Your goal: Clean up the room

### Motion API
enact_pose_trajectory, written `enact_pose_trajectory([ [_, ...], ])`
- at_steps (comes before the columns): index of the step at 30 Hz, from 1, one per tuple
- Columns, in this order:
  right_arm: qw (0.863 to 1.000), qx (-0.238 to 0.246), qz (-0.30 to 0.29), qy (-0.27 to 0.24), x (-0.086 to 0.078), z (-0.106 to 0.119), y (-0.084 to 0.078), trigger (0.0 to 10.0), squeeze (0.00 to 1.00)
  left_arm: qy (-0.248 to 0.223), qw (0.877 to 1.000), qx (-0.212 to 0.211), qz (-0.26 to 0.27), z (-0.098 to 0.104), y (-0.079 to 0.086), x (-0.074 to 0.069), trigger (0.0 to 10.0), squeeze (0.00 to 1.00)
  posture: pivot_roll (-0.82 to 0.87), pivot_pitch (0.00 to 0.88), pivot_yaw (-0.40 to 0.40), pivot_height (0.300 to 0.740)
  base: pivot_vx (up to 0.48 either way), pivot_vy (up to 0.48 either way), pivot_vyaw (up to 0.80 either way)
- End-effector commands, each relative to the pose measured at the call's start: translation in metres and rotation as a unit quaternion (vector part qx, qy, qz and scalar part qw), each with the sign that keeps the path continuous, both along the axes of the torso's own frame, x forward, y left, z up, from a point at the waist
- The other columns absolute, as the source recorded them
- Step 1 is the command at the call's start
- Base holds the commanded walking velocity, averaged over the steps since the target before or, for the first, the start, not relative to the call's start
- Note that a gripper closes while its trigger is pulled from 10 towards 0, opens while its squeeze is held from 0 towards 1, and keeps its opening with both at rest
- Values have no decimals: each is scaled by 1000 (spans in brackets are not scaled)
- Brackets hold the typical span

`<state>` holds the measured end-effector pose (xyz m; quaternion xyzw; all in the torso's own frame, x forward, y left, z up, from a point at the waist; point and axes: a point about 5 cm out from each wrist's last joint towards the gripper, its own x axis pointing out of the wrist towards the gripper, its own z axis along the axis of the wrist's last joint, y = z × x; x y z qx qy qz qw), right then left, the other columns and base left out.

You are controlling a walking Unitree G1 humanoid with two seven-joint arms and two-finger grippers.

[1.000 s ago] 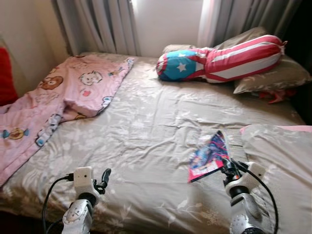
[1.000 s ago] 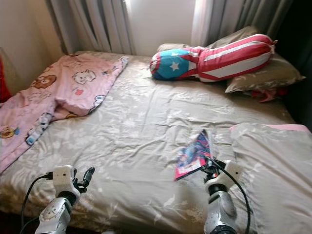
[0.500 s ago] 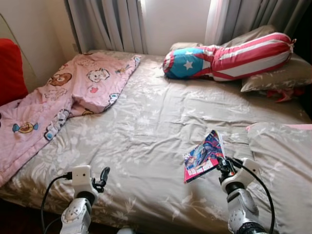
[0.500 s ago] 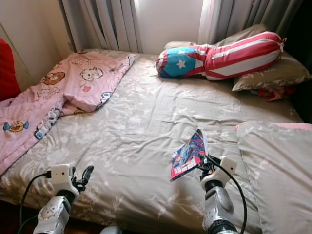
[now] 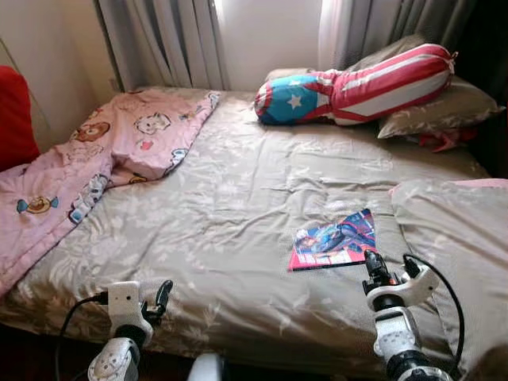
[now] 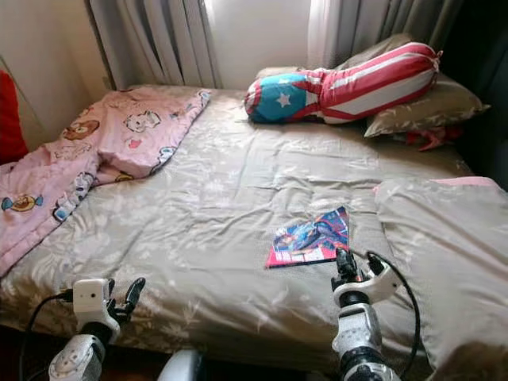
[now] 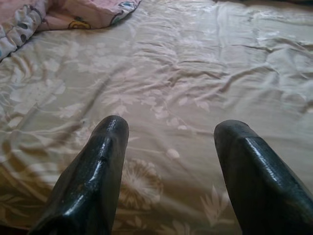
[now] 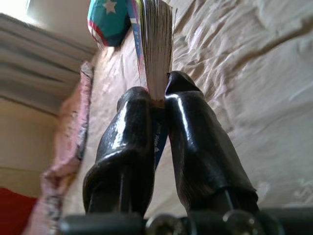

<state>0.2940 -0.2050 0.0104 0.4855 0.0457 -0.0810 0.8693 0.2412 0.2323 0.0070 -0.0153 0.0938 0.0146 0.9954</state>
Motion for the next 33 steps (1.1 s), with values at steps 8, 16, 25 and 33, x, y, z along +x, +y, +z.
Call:
enact_pose_trajectory([
  [8, 999, 25, -19, -10, 14, 16, -17, 10000, 0, -6, 1000, 20, -3, 11, 13, -16, 10000, 0, 169, 99, 44, 633, 0, 0, 0],
  [16, 1000, 17, -5, 5, 15, 16, -20, 10000, 0, -1, 1000, 23, -17, 19, 8, -24, 10000, 0, 194, 139, 56, 633, 0, 0, 0],
  [25, 998, -8, 0, 58, 14, 9, -15, 10000, 0, 7, 999, 41, -31, 38, 10, -50, 10000, 0, 249, 216, 95, 633, 0, 0, 0],
  [33, 992, -48, 20, 114, 13, 3, -4, 10000, 0, 22, 998, 43, -41, 47, 4, -70, 10000, 0, 274, 276, 105, 633, 0, 0, 0],
])
